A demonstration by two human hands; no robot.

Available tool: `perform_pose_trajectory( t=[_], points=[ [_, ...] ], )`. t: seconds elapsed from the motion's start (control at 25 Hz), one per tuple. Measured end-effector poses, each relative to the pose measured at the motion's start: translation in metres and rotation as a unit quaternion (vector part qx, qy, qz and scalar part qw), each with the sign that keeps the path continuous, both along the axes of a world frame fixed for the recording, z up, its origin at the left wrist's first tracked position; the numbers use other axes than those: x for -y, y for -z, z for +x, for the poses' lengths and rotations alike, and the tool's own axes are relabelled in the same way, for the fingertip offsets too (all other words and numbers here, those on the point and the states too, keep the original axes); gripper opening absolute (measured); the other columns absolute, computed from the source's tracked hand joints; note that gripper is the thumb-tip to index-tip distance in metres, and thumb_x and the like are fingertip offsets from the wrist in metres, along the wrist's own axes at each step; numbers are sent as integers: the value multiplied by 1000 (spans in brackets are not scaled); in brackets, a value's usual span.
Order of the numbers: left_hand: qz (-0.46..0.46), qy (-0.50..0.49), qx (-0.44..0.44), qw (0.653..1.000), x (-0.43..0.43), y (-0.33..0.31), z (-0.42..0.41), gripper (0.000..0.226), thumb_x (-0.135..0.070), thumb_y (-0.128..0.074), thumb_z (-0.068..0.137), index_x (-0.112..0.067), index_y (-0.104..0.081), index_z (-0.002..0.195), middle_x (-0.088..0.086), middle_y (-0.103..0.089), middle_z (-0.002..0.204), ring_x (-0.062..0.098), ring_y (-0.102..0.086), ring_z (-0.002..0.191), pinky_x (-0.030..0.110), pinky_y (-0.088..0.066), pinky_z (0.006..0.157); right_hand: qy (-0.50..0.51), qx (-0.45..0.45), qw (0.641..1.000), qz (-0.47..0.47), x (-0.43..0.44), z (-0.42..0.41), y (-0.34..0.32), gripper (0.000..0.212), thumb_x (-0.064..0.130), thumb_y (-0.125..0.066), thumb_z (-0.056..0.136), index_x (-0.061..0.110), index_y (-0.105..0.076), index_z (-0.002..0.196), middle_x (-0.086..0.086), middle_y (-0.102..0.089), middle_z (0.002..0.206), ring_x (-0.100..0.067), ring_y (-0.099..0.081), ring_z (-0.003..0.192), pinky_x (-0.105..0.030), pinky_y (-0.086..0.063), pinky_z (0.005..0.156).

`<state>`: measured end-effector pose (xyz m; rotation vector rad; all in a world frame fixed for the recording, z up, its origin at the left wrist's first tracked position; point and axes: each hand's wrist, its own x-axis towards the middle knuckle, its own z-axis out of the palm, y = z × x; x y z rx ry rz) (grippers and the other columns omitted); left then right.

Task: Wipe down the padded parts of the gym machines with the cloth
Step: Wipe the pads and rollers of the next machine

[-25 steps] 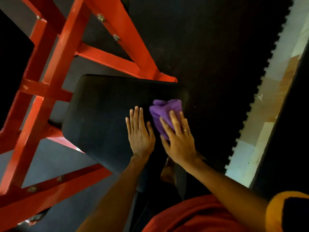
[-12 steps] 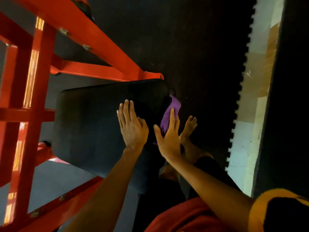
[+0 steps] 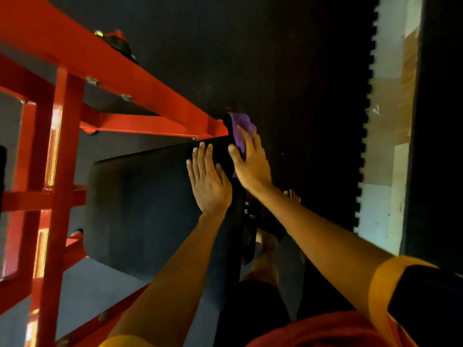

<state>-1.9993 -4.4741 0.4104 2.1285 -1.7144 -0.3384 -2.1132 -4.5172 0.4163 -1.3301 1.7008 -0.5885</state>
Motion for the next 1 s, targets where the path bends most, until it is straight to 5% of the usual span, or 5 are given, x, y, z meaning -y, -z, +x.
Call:
perform_pose_trajectory(
  t=[0.12, 0.24, 0.52, 0.84, 1.0],
  points=[
    [5, -7, 14, 1000, -1, 4, -1, 51, -20, -35, 104, -10, -39, 154, 8, -34, 163, 23, -22, 155, 44, -12, 128, -22, 19, 999, -22, -62, -6, 4, 58, 59, -35, 105, 52, -11, 158, -2, -6, 172, -28, -13, 157, -52, -30, 123],
    [8, -16, 28, 999, 1, 2, -4, 50, -21, -34, 105, -9, -40, 153, 8, -35, 163, 23, -23, 154, 44, -14, 128, -108, -72, 988, -81, -29, -10, 12, 53, 51, -34, 106, 42, -29, 158, -3, -9, 172, -38, -6, 157, -58, -19, 124],
    [52, -26, 66, 996, 5, 1, -10, 56, -23, -29, 102, -4, -33, 155, 9, -32, 164, 21, -20, 155, 44, -13, 128, -388, -169, 903, -66, 99, 15, -1, 41, 48, -41, 106, 24, -60, 133, -2, -58, 139, -26, -59, 123, -44, -49, 100],
    [52, -29, 74, 995, 6, -1, -11, 54, -21, -31, 103, -9, -37, 155, 8, -33, 164, 22, -20, 155, 45, -12, 128, -81, -31, 996, -13, 27, -17, 20, 53, 60, -39, 99, 32, -51, 142, -1, -49, 148, -31, -55, 124, -47, -53, 94],
    [51, -30, 83, 995, 5, 0, -11, 53, -21, -31, 103, -9, -35, 155, 9, -32, 164, 22, -20, 155, 47, -15, 127, 39, 83, 990, 106, -13, -17, 31, 72, 76, -24, 96, 34, -36, 153, -3, -42, 155, -27, -51, 136, -52, -53, 100]
  ],
)
